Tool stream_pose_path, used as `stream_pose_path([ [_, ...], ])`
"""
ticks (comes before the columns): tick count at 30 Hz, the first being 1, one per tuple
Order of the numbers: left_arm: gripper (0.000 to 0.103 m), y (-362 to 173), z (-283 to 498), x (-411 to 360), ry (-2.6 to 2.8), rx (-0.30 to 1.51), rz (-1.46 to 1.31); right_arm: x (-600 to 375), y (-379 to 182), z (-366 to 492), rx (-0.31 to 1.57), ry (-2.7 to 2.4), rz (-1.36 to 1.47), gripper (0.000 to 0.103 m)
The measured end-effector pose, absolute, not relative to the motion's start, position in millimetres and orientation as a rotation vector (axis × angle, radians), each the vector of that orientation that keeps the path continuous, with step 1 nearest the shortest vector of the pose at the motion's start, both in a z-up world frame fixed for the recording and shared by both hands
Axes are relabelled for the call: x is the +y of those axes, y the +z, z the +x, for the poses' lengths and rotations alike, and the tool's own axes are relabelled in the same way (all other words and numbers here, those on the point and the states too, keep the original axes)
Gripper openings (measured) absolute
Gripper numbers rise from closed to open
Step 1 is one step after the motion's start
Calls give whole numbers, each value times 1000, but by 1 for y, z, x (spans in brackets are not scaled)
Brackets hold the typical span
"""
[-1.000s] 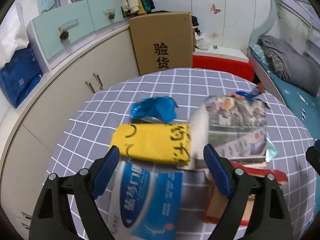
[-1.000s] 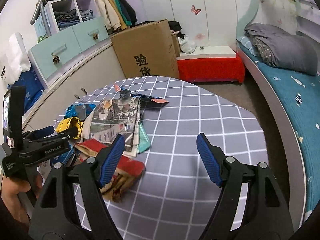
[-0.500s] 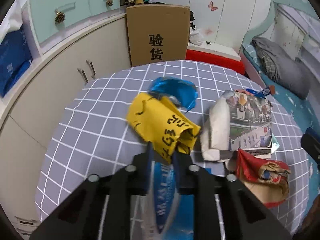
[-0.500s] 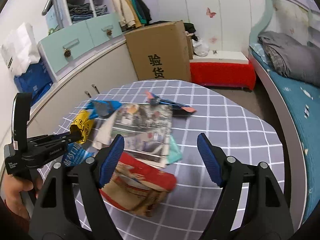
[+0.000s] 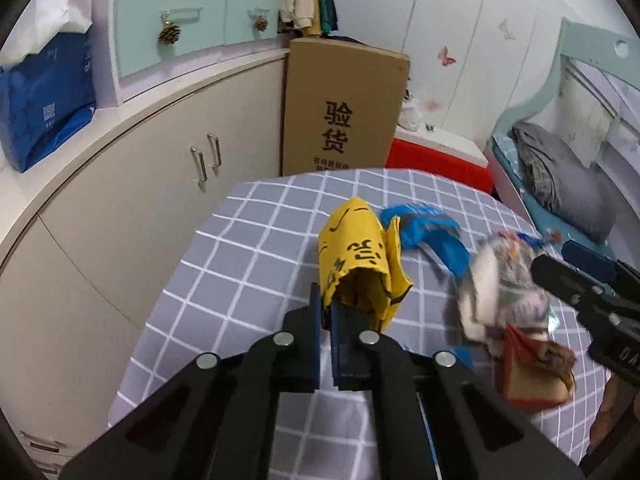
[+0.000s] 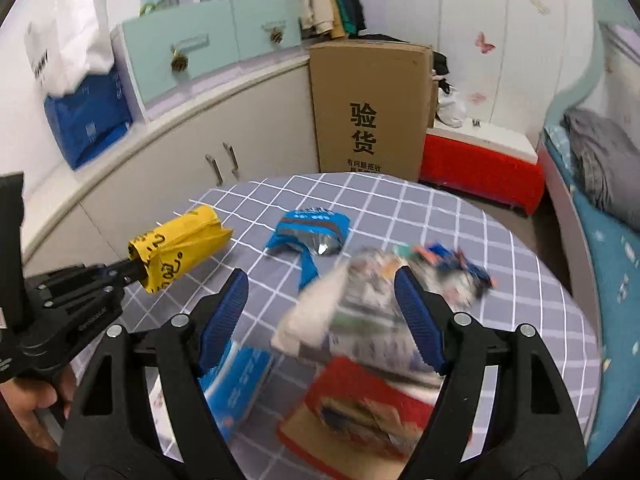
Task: Collect trash
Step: 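Grasp the yellow snack packet with the left tool while the right tool grasps the blue wrapper, then carry packet and wrapper to the bucket and open both tools to drop them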
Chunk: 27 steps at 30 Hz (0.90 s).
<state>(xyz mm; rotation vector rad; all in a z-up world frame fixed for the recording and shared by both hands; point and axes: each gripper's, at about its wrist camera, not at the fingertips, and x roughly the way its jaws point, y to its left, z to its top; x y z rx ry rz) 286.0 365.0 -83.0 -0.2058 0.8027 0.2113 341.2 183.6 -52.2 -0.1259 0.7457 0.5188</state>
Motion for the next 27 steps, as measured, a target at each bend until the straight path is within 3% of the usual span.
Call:
stream_pose_path([
  [16, 4, -102, 352, 412, 220, 822, -254, 267, -107, 453, 1040, 470, -133, 82],
  [18, 4, -106, 355, 412, 215, 828, -253, 268, -112, 455, 1050, 481, -121, 69],
  [20, 4, -106, 355, 411, 210, 818, -251, 269, -113, 455, 1058, 500, -114, 39],
  [21, 4, -106, 354, 412, 207, 815, -251, 269, -111, 455, 1051, 506, -116, 33],
  [25, 4, -101, 351, 410, 200, 806, -259, 267, -99, 447, 1013, 541, -124, 18],
  [27, 4, -93, 345, 406, 199, 786, -260, 261, -87, 438, 981, 565, -108, 15],
])
